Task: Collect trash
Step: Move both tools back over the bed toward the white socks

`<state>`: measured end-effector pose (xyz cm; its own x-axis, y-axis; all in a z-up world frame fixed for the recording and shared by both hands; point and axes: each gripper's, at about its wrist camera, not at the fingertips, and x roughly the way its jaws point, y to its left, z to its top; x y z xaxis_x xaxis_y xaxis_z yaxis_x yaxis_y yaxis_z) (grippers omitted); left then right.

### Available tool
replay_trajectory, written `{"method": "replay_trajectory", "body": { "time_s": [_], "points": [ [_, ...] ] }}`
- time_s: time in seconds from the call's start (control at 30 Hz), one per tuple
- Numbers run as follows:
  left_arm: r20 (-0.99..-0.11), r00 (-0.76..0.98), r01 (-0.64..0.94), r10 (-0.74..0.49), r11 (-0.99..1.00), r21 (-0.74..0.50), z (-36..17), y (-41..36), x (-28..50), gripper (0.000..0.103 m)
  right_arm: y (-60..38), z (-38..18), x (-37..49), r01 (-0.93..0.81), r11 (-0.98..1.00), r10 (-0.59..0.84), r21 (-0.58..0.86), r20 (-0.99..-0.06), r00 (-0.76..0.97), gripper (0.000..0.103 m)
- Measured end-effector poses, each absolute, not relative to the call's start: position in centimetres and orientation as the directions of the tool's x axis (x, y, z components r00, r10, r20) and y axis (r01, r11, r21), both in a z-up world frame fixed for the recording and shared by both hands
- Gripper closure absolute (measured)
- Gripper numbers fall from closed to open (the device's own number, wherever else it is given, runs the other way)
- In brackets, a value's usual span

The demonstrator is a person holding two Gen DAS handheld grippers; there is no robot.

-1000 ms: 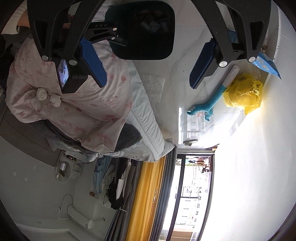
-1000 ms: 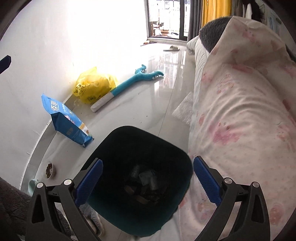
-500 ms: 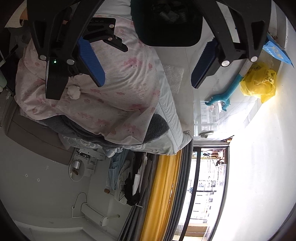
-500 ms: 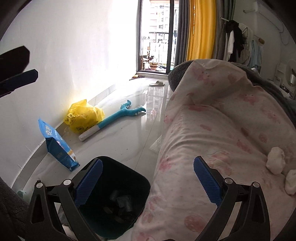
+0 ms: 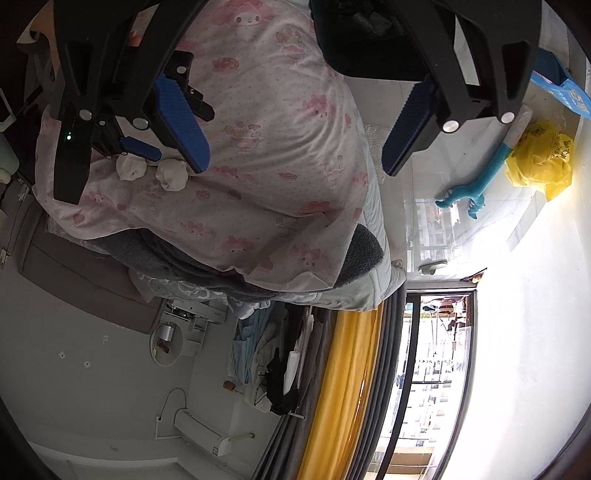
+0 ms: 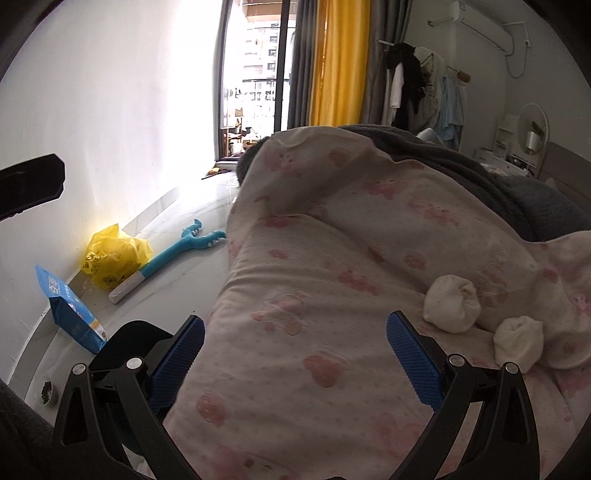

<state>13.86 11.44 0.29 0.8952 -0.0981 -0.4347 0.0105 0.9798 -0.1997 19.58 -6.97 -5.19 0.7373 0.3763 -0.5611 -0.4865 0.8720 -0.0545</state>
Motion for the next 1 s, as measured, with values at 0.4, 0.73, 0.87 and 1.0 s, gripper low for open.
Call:
{"method": "replay_trajectory", "body": {
  "time_s": [0.4,0.73,0.87,1.0],
  "points": [
    [-0.463,0.873,0.074,-0.152,0.981,-0.181,-0.6,6.7,17.3,0.007,-15.7,-5.5,22.8,-0.256,0.967,0.202,-0.015,-0.565,0.800,0.003],
    [-0.486,0.851,0.152,-0.199,0.979,-0.135,-1.2,3.6,20.2,0.007,-22.2,-5.5,25.5,-0.137,0.991,0.112,0.000,-0.580,0.807,0.003],
    [-0.493,0.842,0.190,-0.219,0.976,-0.110,-1.6,2.2,21.0,0.007,-24.3,-5.9,26.8,-0.109,0.994,0.091,0.005,-0.593,0.800,0.003],
    [-0.501,0.828,0.222,-0.253,0.967,-0.122,-2.1,1.0,22.0,0.007,-26.2,-6.4,27.8,-0.101,0.994,0.100,0.032,-0.605,0.790,0.003]
  ]
}}
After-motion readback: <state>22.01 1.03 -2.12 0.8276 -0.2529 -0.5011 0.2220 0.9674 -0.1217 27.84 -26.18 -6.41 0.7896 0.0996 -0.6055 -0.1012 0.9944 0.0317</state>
